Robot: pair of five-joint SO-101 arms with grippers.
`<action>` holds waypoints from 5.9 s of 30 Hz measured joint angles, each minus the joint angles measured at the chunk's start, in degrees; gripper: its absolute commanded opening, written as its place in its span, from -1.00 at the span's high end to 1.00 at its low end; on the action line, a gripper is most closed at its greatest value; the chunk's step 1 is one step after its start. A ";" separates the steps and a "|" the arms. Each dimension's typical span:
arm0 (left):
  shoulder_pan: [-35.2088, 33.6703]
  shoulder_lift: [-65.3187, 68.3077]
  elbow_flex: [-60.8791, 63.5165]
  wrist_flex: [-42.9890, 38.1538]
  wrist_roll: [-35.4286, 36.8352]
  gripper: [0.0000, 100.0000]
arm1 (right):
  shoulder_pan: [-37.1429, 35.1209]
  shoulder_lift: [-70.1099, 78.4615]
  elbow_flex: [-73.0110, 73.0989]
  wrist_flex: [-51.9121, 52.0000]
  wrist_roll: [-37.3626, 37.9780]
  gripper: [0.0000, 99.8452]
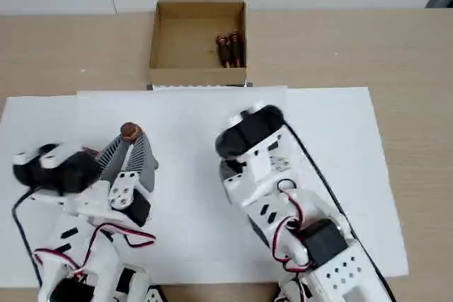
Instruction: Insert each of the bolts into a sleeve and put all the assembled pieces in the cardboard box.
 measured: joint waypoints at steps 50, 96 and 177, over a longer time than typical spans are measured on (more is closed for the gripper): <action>9.41 -2.99 5.27 -2.20 10.99 0.99 | -14.68 0.00 3.34 -12.84 6.59 0.99; 12.31 -3.25 7.12 9.76 -4.04 0.56 | -14.95 0.09 4.04 -12.75 9.05 0.99; -13.19 -3.16 29.45 5.19 -22.42 0.99 | 20.40 76.84 -76.84 1.76 2.99 0.99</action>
